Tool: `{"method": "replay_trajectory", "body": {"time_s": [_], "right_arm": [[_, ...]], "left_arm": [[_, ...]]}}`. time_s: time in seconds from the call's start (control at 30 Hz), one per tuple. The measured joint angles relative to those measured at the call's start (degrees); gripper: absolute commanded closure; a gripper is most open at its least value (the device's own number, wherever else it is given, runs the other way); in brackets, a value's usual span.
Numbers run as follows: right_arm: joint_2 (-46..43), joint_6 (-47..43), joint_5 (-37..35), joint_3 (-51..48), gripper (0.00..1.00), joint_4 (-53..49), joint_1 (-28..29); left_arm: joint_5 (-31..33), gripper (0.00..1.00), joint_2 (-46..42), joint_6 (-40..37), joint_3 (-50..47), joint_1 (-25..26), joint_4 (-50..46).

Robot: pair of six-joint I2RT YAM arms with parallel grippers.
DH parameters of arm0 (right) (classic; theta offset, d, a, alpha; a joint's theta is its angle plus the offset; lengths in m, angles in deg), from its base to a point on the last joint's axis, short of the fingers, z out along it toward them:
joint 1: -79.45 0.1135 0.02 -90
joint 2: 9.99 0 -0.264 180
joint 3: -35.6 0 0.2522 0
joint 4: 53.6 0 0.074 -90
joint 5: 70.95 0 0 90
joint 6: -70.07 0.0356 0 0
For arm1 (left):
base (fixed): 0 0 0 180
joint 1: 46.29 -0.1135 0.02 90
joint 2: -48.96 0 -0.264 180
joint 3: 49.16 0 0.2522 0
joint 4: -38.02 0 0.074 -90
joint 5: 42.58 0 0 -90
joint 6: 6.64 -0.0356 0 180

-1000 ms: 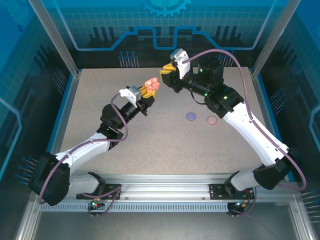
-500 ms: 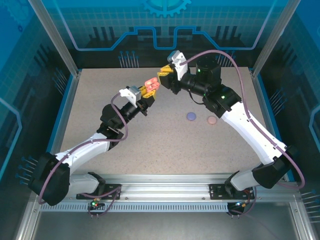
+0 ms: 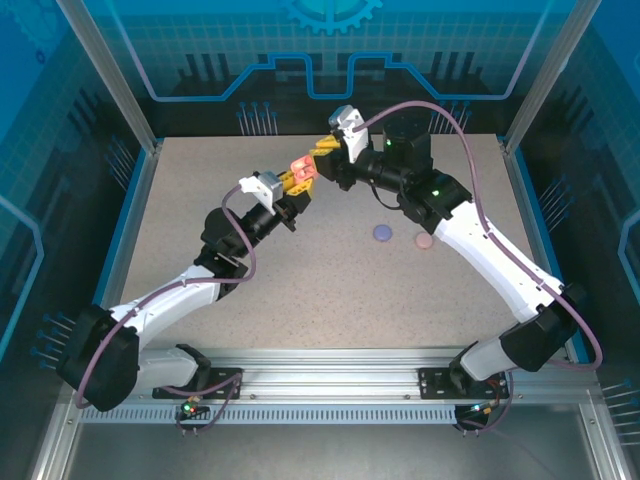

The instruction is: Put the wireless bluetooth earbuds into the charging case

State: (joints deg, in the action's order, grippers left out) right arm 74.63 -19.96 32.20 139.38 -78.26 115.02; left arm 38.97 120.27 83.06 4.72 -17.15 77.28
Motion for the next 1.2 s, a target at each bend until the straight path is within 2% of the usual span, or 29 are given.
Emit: {"method": "replay_trajectory", "body": {"time_s": [1.2], "right_arm": [[0.3, 1.7, 2.3, -3.1, 0.8, 2.3, -0.9]], "left_arm": [[0.1, 1.0, 0.0, 0.0, 0.3, 0.4, -0.2]]}}
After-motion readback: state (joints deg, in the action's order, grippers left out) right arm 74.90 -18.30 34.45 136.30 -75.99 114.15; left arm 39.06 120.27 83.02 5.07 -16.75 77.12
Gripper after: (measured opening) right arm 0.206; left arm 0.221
